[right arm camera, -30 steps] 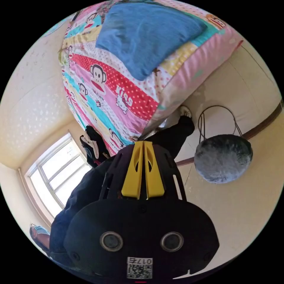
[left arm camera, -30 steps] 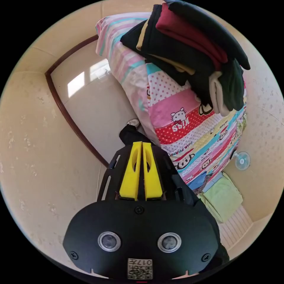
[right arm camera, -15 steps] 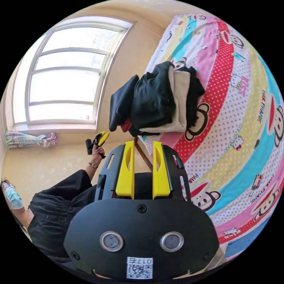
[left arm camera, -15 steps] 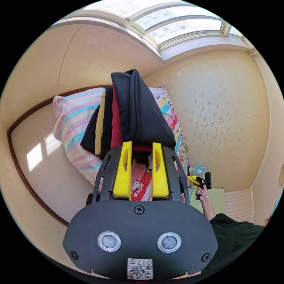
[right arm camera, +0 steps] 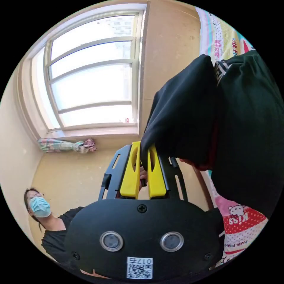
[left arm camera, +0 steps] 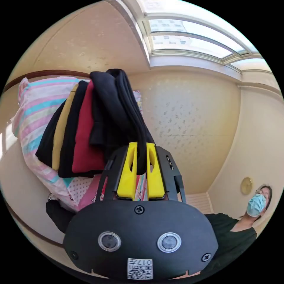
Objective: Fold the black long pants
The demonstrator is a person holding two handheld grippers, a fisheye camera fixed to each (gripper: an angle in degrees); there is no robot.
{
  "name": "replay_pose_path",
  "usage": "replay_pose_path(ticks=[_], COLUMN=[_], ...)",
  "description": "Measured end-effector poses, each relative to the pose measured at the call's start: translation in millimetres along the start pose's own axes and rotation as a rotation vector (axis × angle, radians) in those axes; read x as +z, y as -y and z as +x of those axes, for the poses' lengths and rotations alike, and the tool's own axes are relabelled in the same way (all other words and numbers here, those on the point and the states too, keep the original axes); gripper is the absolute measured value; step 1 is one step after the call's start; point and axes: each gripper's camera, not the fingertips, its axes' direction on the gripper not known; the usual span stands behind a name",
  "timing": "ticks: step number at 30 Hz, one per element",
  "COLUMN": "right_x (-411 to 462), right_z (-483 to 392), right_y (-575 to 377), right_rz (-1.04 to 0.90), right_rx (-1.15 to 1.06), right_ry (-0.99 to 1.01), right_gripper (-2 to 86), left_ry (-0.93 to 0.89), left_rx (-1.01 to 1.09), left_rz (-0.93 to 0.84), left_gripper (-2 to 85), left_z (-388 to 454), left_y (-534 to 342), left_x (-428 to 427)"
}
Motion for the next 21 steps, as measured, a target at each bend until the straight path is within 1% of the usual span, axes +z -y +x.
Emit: replay_pose_path(ticks=[2,3,5,6,8,9,11,12,14,15,16,17,18,19,20,21], right_x=[-21.7,-27.9,-62.5,-73.4,-120.7,-132.3,-174.3,-184.4,-223.7,-233.5,-254.4,-276.8,-288.9,-311.3,-331.8,-341.0], right_z=[-51.9,-70.3,-149.8,-168.0,-232.9,-249.2,-305.4,-316.9,-349.2,-353.0,-354.3,-346.1,-338.0,-316.0,-285.7,-267.8], right_y=[3.8,3.5,-7.8,-12.7,-40.0,-49.4,-94.3,-106.8,-156.7,-169.2,-194.8,-220.0,-233.3,-260.0,-288.9,-304.2], right_rz=[0.051,0.053,0.061,0.067,0.104,0.106,0.123,0.125,0.134,0.144,0.184,0.238,0.269,0.331,0.393,0.419], right_rx=[-0.152,-0.211,-0.468,-0.527,-0.723,-0.773,-0.949,-0.988,-1.089,-1.100,-1.107,-1.081,-1.055,-0.994,-0.915,-0.871], right_ry=[0.172,0.202,0.315,0.348,0.463,0.485,0.513,0.518,0.519,0.505,0.456,0.396,0.363,0.290,0.206,0.160], right_gripper=[1.6,1.5,1.2,1.2,0.9,0.9,0.8,0.8,0.8,0.8,0.8,0.8,0.7,0.7,0.6,0.6], left_ry=[-0.076,-0.091,-0.177,-0.212,-0.360,-0.384,-0.472,-0.503,-0.625,-0.644,-0.660,-0.643,-0.624,-0.559,-0.475,-0.431], left_rx=[0.197,0.261,0.519,0.574,0.744,0.785,0.936,0.961,0.995,0.978,0.923,0.865,0.849,0.823,0.755,0.709], left_rz=[-0.050,-0.071,-0.148,-0.167,-0.220,-0.234,-0.311,-0.331,-0.423,-0.451,-0.512,-0.570,-0.596,-0.663,-0.754,-0.800], left_gripper=[5.3,5.3,5.4,5.4,5.7,5.8,5.9,6.0,6.2,6.2,6.3,6.2,6.2,6.2,6.1,6.0], left_z=[84.0,110.9,222.2,248.7,344.1,364.8,437.4,450.7,481.9,483.9,480.8,468.2,459.6,435.4,400.7,379.8], left_y=[14.3,16.4,9.8,4.6,-28.6,-39.5,-93.7,-108.2,-162.9,-175.5,-199.8,-224.5,-237.2,-265.5,-295.3,-311.4], left_x=[13.9,19.6,46.4,54.2,89.6,99.6,146.4,158.5,212.1,227.9,261.8,297.0,314.2,352.7,395.4,417.3])
